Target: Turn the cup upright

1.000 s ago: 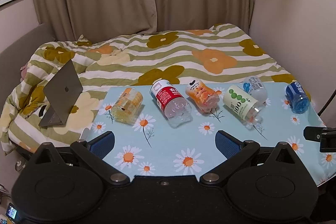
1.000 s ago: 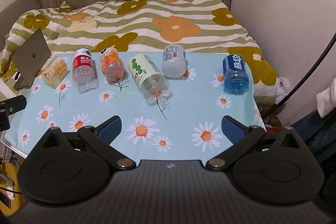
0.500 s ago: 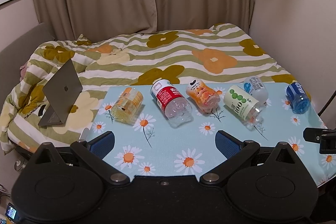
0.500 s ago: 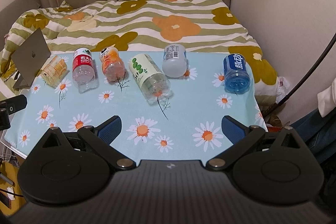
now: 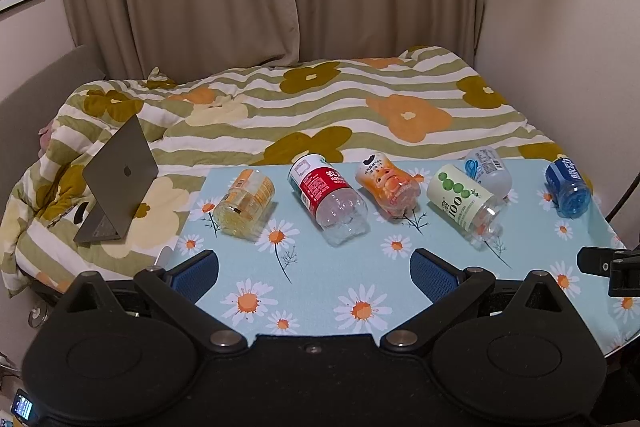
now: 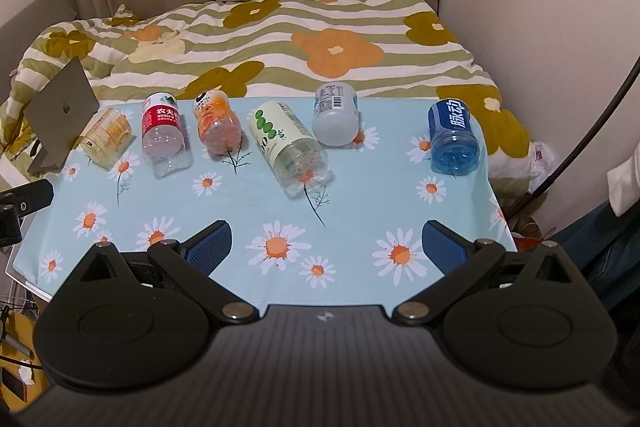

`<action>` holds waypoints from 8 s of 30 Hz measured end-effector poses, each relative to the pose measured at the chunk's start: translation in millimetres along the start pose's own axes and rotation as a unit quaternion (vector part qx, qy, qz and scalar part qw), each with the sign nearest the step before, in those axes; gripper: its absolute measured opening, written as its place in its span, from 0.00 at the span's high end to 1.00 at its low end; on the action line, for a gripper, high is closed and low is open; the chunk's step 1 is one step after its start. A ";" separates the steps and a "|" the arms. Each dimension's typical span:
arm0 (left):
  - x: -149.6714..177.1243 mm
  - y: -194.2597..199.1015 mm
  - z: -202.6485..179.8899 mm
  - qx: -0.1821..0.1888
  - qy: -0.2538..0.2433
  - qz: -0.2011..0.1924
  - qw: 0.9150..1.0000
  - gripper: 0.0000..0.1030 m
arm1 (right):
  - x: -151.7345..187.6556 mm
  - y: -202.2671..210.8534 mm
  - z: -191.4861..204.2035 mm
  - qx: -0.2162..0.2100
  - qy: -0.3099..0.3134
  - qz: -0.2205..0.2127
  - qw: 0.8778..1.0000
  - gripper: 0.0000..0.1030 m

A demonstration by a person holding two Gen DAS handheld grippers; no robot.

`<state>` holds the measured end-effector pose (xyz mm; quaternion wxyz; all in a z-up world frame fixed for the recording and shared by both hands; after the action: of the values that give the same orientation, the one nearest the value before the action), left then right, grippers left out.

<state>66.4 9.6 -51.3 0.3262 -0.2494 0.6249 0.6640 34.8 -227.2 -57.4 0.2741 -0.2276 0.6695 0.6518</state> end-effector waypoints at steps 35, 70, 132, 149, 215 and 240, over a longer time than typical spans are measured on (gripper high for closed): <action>-2.7 0.9 1.2 -0.002 0.001 0.002 1.000 0.00 | 0.9 1.3 0.8 -0.004 -0.008 0.002 1.000 0.00; 20.7 -83.7 -43.4 -0.116 0.124 0.128 0.977 0.00 | -114.2 -243.9 -50.2 -0.147 -0.056 0.132 0.979 0.00; 68.9 -72.8 50.2 -0.012 0.032 0.134 0.990 0.00 | 39.2 -146.2 98.0 -0.128 -0.061 0.132 0.981 0.24; 40.4 -64.6 38.7 -0.007 0.029 0.106 0.994 0.00 | 30.7 -125.8 86.9 -0.149 -0.080 0.142 0.975 0.04; 18.0 -139.4 -124.8 0.065 0.041 -0.046 0.996 0.40 | 27.1 -113.0 -48.7 -0.138 0.027 0.042 0.989 0.00; 48.0 -120.0 -130.4 0.075 0.006 -0.004 0.997 0.33 | 40.6 -97.6 -33.5 -0.120 0.046 0.019 0.992 0.00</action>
<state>114.0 -113.2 -179.2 0.3431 -0.2308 0.6734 0.6128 66.8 -263.0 -157.3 0.2014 -0.2759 0.6025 0.7214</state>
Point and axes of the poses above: each gripper's, at about its wrist camera, not at the fingertips, and y roughly against the way its jaws point, z to its left, x to its underside, the point moved 8 cm from there along -y, roughly the way its jaws point
